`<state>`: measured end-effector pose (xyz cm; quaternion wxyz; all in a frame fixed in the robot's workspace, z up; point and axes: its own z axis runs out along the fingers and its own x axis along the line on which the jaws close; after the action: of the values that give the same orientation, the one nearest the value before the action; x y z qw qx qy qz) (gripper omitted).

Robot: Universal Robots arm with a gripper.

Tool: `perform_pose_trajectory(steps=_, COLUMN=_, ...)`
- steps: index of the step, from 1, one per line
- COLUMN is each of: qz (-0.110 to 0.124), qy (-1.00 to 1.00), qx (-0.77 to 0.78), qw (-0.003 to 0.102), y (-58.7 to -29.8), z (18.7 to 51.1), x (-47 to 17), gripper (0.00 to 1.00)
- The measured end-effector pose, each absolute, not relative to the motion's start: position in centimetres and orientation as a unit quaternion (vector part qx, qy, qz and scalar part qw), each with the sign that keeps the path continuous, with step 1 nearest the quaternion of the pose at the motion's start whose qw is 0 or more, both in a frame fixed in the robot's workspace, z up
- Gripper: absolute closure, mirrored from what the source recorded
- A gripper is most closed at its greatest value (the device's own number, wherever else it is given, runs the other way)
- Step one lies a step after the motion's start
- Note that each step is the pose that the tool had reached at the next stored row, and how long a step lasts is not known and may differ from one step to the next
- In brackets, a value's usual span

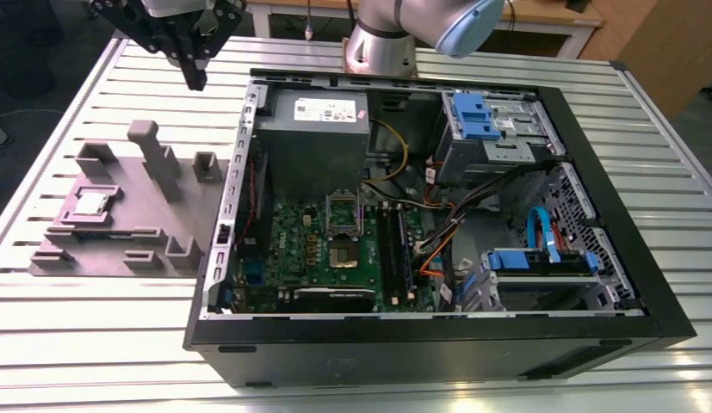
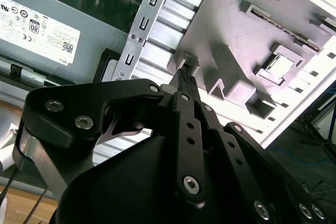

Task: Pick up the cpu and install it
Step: 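Reach for the cpu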

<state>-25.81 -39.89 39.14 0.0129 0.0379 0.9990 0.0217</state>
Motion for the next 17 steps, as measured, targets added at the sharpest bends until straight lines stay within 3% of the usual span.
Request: perform_pose_trajectory(steps=17, qz=0.022, qy=0.999, qx=0.038, qw=0.013, y=-39.9, z=39.1, x=-27.1, gripper=0.89)
